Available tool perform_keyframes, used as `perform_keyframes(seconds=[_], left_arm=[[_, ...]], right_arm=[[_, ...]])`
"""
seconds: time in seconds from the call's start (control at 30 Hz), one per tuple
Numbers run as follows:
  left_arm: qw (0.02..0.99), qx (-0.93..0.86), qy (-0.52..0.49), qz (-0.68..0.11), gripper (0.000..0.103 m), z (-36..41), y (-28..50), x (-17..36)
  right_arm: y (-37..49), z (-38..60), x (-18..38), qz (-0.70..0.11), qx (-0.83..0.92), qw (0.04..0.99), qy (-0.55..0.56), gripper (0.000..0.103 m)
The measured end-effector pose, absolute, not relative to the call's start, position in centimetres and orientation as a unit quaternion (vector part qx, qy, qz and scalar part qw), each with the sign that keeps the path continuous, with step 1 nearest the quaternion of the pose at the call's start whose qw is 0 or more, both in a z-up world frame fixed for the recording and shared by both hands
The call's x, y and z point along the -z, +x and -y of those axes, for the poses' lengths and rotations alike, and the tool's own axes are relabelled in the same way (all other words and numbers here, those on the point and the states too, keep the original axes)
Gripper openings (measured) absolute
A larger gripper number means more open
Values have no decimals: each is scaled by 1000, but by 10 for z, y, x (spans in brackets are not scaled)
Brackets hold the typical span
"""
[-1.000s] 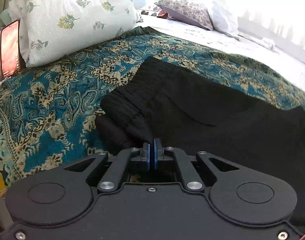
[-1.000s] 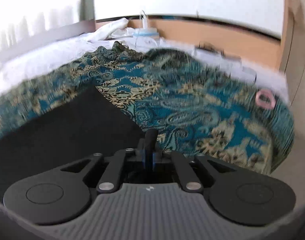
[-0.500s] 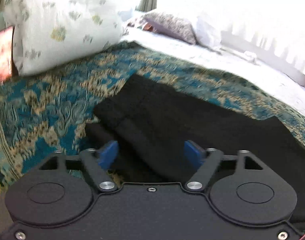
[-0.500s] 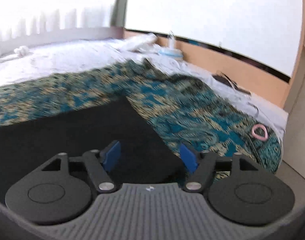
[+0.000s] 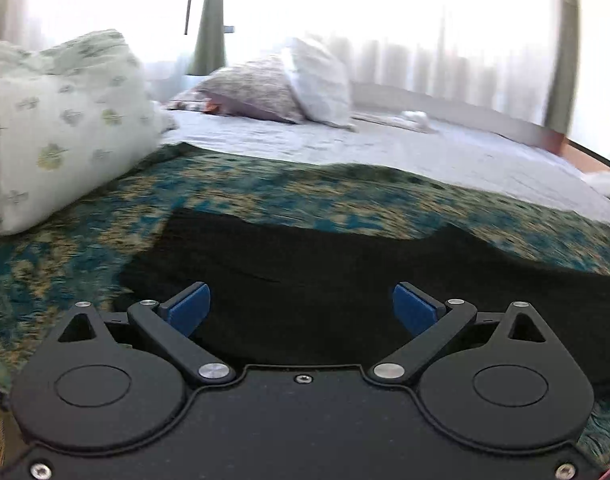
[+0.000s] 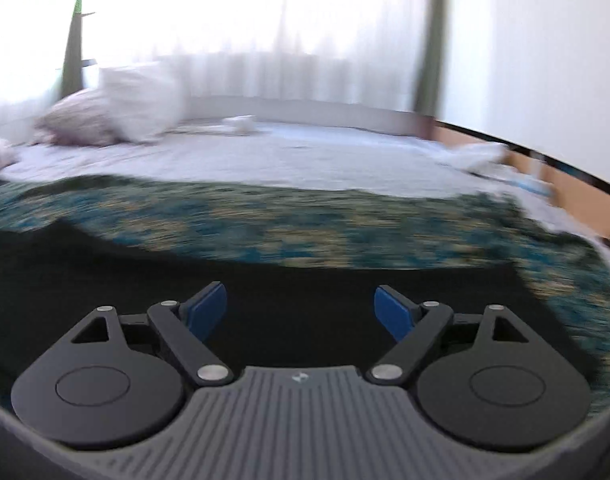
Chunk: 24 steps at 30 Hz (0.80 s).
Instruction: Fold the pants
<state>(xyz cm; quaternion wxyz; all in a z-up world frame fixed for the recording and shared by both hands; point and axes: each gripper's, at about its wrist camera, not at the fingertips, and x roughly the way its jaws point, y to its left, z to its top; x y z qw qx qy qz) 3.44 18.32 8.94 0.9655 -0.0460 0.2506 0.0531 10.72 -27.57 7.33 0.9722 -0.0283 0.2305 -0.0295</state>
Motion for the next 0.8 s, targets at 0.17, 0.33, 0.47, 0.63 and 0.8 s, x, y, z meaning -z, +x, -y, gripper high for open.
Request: perform_keyframes(seconds=[0.17,0.33,0.47,0.63,0.8], left_arm=[[964,-22,-18,-266,99,-155,36,-74],[961,2,-5,-277,99,-145,33,-56],[958,20,1,-285,99,-143,28,-45],[954,49,16,-295,99,-141,20,-32],[952,57,31,-299,96,-138,19,-23]], right_arm=[[111,197,-51,-246,-56,966,-54,90],[102,142,-35,-260,-114,957,-67,90],[92,117,-27,-264,-141,951,-80,90],[81,99,-22,-265,-161,946,-99,90],[79,89,-20,-263,-175,942,-114,90]])
